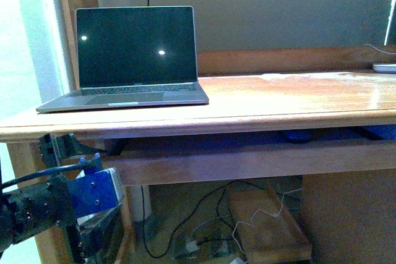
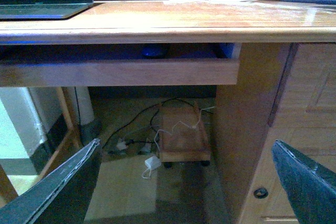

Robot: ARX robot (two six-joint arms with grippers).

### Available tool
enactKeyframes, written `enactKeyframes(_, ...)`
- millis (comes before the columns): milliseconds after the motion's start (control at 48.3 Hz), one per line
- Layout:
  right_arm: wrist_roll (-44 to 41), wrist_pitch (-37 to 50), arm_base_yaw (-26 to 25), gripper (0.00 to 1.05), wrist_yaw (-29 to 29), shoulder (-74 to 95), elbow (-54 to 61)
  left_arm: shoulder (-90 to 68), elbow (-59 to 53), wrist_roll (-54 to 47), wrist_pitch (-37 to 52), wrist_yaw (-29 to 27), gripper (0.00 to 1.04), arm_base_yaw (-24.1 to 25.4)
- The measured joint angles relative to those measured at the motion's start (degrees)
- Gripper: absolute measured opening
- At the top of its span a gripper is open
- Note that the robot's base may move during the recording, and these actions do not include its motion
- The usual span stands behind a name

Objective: Place mouse

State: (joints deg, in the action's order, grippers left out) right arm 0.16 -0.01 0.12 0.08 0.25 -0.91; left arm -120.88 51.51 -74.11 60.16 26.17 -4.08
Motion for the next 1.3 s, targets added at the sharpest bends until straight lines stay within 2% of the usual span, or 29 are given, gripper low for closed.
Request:
enactKeyframes(393, 0.0, 0.0, 0.0, 0.97, 0.0, 0.0, 0.0, -5.57, 7.43, 0.09, -2.54, 8.26, 0.97, 0.2)
enactKeyframes(621, 0.0, 0.0, 0.0, 0.97, 0.0, 0.0, 0.0, -6.93, 8.09, 1.77, -2.01, 10.08, 0.97, 0.57)
enactKeyframes(724, 0.0, 0.0, 0.0, 0.97, 0.0, 0.0, 0.0, -4.09, 7.67, 1.33, -11.19, 8.68, 0.97, 0.57)
enactKeyframes(848, 0.0, 0.0, 0.0, 0.97, 0.0, 0.0, 0.0, 1.33, 7.41, 1.36, -28.15, 6.4, 0.97, 0.57)
enactKeyframes(972, -0.02, 0.0, 0.0, 0.97, 0.02, 0.0, 0.0, 5.73, 7.37, 1.42, -40.63, 6.71, 0.97, 0.63)
enactKeyframes(1034, 0.0, 0.0, 0.0, 0.97, 0.02, 0.0, 0.0, 7.32, 6.71, 2.23, -44.19, 7.04, 0.97, 0.72)
enactKeyframes(1097, 0.0, 0.0, 0.0, 0.97, -0.02, 0.0, 0.0, 10.27, 4.7, 4.59, -47.78, 10.38, 0.97, 0.94)
enactKeyframes(1303, 0.0, 0.0, 0.0, 0.97, 0.02, 0.0, 0.0, 22.64, -3.93, 20.96, -54.29, 14.43, 0.97, -1.03)
